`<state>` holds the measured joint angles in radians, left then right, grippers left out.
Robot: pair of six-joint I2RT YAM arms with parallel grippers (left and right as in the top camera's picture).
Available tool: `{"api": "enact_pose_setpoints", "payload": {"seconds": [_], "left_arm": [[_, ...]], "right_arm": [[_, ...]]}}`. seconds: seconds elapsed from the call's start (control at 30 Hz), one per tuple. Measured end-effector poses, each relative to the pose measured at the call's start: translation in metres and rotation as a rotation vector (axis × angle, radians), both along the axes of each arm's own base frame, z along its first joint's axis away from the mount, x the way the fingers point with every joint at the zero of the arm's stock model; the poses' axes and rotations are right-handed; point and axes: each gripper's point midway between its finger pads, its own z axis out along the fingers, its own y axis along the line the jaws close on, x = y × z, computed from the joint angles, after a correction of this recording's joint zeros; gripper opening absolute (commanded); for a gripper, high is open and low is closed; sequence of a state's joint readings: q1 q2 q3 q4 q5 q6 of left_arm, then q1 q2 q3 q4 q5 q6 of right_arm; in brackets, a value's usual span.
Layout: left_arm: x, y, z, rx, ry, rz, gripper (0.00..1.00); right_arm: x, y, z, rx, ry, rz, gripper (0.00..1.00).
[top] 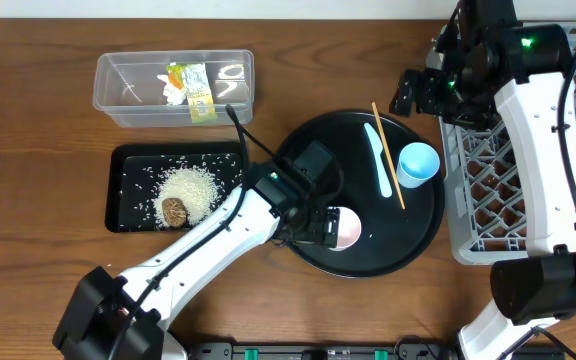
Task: Sort waste into correct bins and load items into the dishwasher rack
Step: 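Close the left gripper around the pink cup's rim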
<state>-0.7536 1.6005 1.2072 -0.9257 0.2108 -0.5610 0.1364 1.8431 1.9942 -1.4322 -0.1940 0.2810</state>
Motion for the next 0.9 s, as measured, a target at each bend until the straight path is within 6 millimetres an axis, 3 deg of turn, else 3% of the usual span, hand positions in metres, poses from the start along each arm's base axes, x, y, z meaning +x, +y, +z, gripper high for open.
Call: {"api": "enact_pose_setpoints", "payload": {"seconds": [0.3, 0.63, 0.9], "left_arm": [[0.012, -0.011, -0.002, -0.050, -0.054, -0.001, 0.98], [0.012, -0.011, -0.020, -0.013, -0.018, -0.016, 0.98], [0.016, -0.014, -0.021, -0.024, -0.035, -0.036, 0.98]], "right_arm": [[0.000, 0.000, 0.000, 0.000, 0.000, 0.000, 0.99], [0.000, 0.000, 0.000, 0.000, 0.000, 0.000, 0.99], [0.000, 0.000, 0.000, 0.000, 0.000, 0.000, 0.99]]}}
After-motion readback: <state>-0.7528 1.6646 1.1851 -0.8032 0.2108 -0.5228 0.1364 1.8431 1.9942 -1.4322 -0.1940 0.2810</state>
